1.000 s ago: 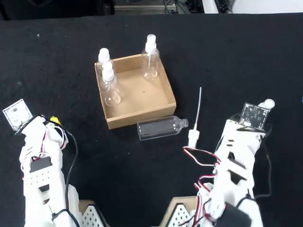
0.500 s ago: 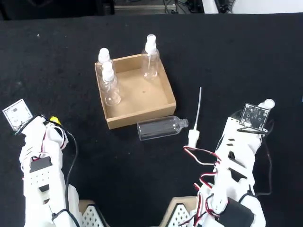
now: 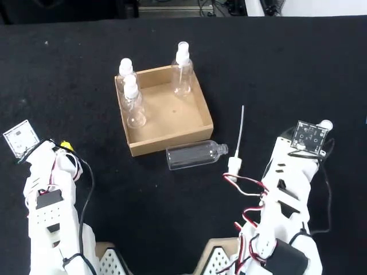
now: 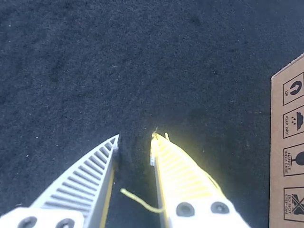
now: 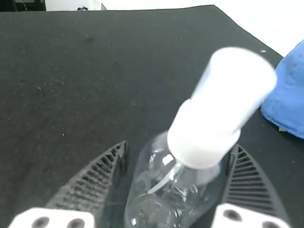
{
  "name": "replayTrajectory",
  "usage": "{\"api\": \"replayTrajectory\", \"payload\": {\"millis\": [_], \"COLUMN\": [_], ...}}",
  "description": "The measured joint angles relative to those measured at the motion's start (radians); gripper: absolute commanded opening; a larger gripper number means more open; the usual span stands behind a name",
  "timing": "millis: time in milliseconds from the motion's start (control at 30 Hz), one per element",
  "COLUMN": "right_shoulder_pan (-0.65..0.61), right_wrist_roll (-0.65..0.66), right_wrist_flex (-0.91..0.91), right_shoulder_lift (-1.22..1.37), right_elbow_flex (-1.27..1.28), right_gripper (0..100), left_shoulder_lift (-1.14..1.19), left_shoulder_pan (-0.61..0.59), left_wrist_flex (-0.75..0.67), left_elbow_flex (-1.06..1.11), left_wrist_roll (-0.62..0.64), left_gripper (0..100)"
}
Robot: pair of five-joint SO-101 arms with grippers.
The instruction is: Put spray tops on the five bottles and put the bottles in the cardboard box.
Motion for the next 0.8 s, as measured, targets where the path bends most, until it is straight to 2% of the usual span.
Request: {"api": "replayTrajectory", "payload": {"millis": [133,333,433,800], "right_shoulder_pan": [0.0,0.0,0.003,0.029], "right_wrist_roll": [0.0,0.0,0.002,-0.005], "right_wrist_flex": [0.0,0.0,0.0,0.0], "right_shoulder_lift": [0.0,0.0,0.0,0.0], "right_elbow_flex": [0.002,0.008,0.008,0.008], "right_gripper": [27.1,9.0,3.1,2.1], "left_shoulder_lift": [0.0,0.0,0.0,0.0], "left_shoulder_pan": [0.0,0.0,0.0,0.0], "left_wrist_flex": [0.0,0.0,0.0,0.0], "left_elbow_flex": [0.0,0.0,0.0,0.0], "left_wrist_roll": [0.0,0.0,0.0,0.0], "left_gripper": [9,9,9,9]}}
